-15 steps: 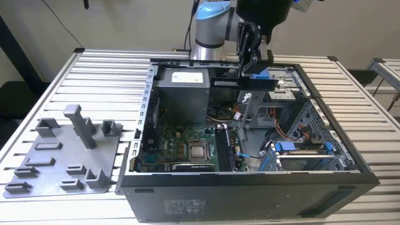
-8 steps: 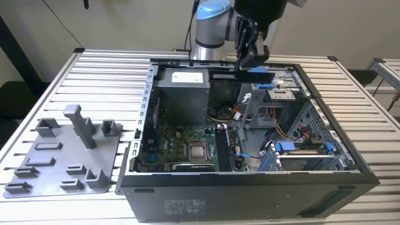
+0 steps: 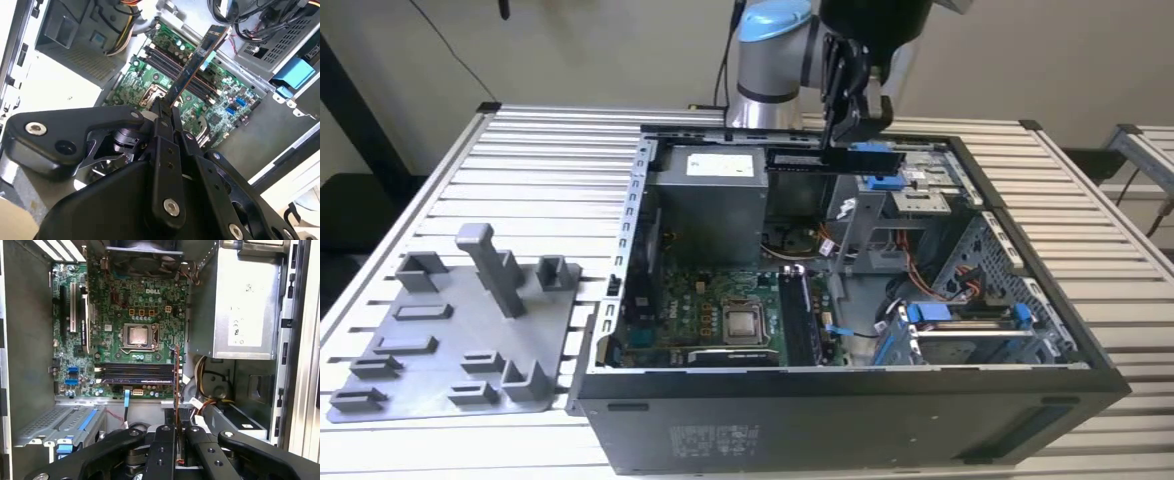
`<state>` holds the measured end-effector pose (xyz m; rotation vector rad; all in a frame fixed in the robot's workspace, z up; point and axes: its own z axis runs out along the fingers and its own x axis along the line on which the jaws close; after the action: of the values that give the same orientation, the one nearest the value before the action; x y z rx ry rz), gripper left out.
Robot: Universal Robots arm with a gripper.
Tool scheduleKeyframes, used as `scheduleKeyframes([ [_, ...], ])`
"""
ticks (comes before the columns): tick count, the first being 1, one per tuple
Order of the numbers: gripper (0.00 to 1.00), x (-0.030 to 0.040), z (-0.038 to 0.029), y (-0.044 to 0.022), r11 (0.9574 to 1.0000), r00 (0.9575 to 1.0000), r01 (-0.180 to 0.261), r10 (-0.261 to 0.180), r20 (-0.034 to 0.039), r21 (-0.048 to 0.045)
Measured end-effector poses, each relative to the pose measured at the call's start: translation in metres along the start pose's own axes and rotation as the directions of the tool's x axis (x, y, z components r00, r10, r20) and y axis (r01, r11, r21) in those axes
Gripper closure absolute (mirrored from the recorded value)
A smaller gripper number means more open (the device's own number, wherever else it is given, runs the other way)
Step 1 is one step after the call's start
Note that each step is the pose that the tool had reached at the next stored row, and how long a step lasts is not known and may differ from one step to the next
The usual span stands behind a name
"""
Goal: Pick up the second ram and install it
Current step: 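Pick up the second ram and move it above second insertion slot, then insert the second ram into the second slot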
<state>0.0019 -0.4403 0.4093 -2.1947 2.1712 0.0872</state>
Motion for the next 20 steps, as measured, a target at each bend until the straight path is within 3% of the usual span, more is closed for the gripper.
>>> scheduleKeyframes([
  [20, 0.86, -0.0016, 0.0001, 0.0000, 1.0000, 1.0000, 0.000, 0.000, 0.0001, 0.0000],
])
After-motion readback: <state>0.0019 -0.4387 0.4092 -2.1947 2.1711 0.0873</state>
